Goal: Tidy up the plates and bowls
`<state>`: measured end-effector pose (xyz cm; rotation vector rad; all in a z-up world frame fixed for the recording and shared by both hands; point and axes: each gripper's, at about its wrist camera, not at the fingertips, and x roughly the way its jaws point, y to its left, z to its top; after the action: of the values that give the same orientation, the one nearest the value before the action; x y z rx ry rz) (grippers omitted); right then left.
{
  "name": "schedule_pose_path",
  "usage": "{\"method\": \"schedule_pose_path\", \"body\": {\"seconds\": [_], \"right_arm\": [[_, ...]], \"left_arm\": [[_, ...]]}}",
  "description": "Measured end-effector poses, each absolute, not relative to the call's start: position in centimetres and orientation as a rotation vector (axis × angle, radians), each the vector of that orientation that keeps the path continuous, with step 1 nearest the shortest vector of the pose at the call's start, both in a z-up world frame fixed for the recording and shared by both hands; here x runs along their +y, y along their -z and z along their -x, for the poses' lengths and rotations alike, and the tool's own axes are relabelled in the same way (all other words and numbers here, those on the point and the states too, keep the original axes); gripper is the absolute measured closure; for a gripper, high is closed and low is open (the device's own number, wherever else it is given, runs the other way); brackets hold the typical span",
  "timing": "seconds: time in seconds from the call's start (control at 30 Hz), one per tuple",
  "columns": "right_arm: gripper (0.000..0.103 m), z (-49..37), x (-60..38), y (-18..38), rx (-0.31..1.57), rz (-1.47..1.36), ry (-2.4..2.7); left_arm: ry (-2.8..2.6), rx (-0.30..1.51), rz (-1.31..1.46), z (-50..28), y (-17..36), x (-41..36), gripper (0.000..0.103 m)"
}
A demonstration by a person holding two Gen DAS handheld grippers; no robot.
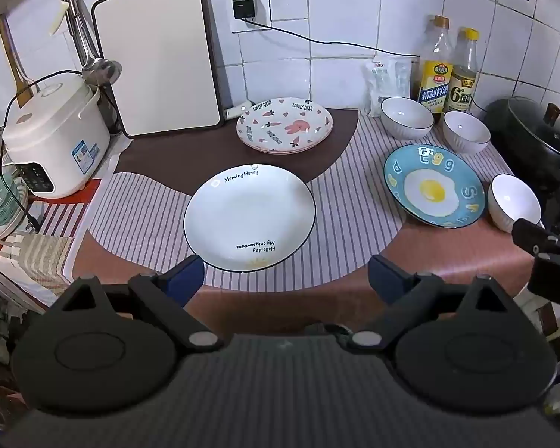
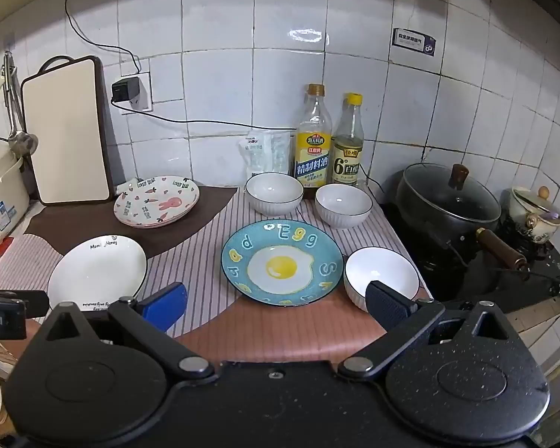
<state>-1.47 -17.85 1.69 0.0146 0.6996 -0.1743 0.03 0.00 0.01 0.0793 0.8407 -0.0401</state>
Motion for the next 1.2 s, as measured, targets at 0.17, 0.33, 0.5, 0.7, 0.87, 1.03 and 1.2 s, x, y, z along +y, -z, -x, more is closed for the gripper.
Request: {"method": "schedule_pose_path", "body": {"seconds": [0.17,0.33,0.5,0.7,0.87,1.03,1.2], "right_arm": [[0.000,2.3,-17.6,-1.7,0.673,0.001,0.178],[0.000,2.1,-18.0,-2.9,0.675,0.000,0.182],[0.000,2.0,-18.3,-3.4,0.680,-0.004,0.184],[0.000,2.8,-17.8,-2.5,0.672,-0.004,0.197],[0.000,2.9,-18.0,-2.2,0.672,-0.003,0.201],[0.000,2.9,-18.2,-2.1,0.668,-0.003,0.205],[0.000,3.0,-18.2,-2.0,0.656,0.004,0.210]], "left_arm": [[0.094,0.844,-0.059,0.4,0.1,0.2,0.008],[0.091,0.811,-0.057,1.0,0.1,-0.3,0.009],[0.082,0.810,-0.039,1.3,0.3,0.0,0.008],[0.095,0.824,-0.051,1.2,0.4,-0.3,0.008],[0.100,0.827,-0.067,1.0,0.5,-0.6,0.008],[0.097,0.827,-0.069,1.2,0.6,-0.8,0.008],[0.094,0.819,-0.070,1.3,0.6,-0.7,0.008]]}}
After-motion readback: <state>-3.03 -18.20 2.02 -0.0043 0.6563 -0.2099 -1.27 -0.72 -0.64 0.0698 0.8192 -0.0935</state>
